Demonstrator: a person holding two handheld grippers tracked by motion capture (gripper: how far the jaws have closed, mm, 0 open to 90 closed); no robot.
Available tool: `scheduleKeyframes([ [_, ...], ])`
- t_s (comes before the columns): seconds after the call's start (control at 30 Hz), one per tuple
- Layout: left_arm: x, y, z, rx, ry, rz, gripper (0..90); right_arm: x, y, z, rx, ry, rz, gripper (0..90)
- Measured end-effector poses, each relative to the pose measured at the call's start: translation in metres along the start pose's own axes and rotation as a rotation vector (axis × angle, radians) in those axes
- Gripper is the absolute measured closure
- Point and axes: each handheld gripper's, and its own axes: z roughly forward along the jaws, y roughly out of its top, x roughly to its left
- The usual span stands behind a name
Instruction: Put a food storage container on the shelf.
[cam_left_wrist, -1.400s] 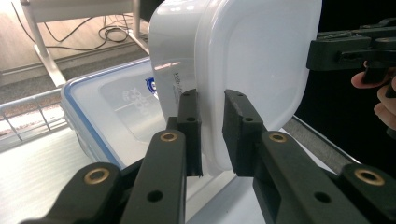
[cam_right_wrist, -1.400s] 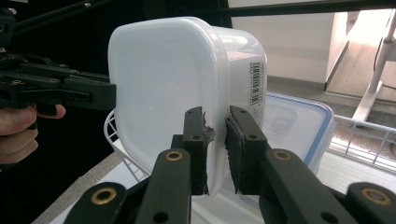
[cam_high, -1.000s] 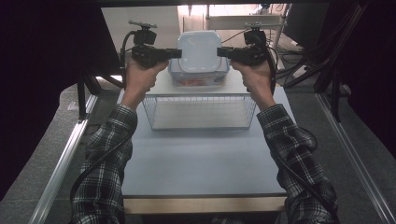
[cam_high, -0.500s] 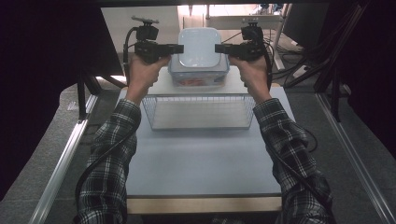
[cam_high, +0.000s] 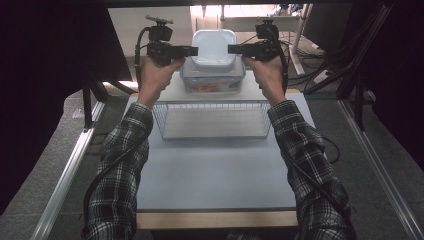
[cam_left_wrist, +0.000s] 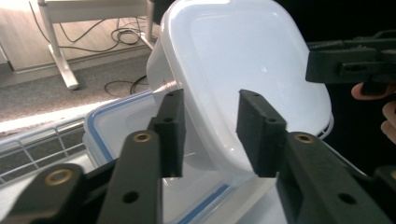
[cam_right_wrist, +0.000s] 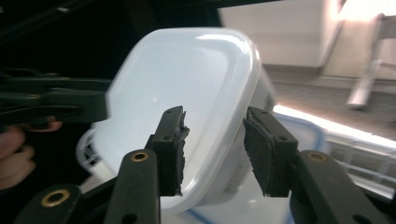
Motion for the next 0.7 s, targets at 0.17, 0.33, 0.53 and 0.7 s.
scheduleKeyframes([
  [0.17, 0.001, 0.004, 0.004, 0.0, 0.035, 0.005, 58.4, 0.006, 0.001, 0.006, 0.001, -0.058, -0.051, 59.0],
  [0.33, 0.003, 0.007, 0.005, 0.005, 0.049, 0.004, 56.0, 0.007, 0.003, 0.009, 0.001, -0.073, -0.056, 60.4],
  [0.53, 0.002, 0.009, 0.001, -0.003, 0.034, 0.019, 52.5, 0.005, 0.003, 0.007, -0.008, -0.054, -0.052, 55.4],
  [0.7, 0.0, 0.004, -0.007, -0.02, -0.013, 0.059, 38.9, 0.007, 0.001, 0.0, -0.041, -0.027, -0.079, 39.5],
])
